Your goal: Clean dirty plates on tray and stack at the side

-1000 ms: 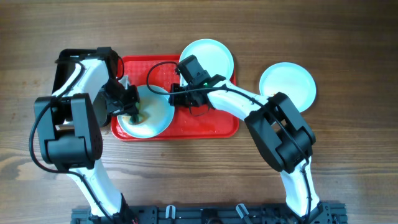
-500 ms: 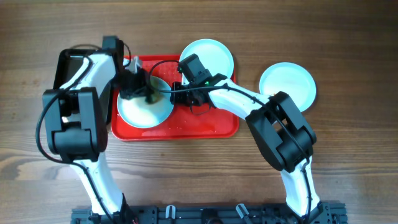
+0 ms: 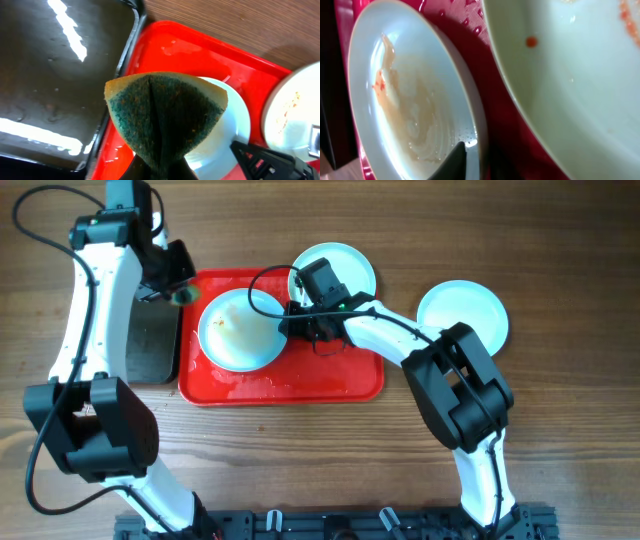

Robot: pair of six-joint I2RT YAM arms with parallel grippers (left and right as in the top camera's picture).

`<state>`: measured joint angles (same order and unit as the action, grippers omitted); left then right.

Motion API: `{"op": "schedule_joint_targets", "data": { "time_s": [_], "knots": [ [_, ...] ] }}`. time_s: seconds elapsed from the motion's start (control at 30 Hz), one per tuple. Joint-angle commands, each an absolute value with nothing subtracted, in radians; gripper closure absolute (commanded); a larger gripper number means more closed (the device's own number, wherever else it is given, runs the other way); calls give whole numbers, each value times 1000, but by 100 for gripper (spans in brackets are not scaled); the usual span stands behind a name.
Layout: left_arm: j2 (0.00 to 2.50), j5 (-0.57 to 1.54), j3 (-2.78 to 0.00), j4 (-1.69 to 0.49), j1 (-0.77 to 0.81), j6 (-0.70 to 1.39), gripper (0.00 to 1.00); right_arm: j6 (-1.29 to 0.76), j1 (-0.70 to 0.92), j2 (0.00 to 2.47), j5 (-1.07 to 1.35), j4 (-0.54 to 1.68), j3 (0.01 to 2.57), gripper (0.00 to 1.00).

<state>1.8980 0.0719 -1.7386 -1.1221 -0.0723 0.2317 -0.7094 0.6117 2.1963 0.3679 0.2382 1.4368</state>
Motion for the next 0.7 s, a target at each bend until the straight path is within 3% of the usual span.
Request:
{"op": "schedule_joint_targets", "data": {
  "time_s": [0.0, 0.37, 0.67],
  "knots": [
    [1894, 46, -1747, -1119, -90, 243, 92, -642, 634, 2235, 318, 305, 1464, 95],
    [1894, 43, -1747, -1120, -90, 243, 92, -310, 620, 2225, 168, 819, 1846, 95],
    [1894, 35, -1747, -1119, -90, 244, 96, -183, 656, 2147, -330, 1015, 1894, 95]
  ]
}}
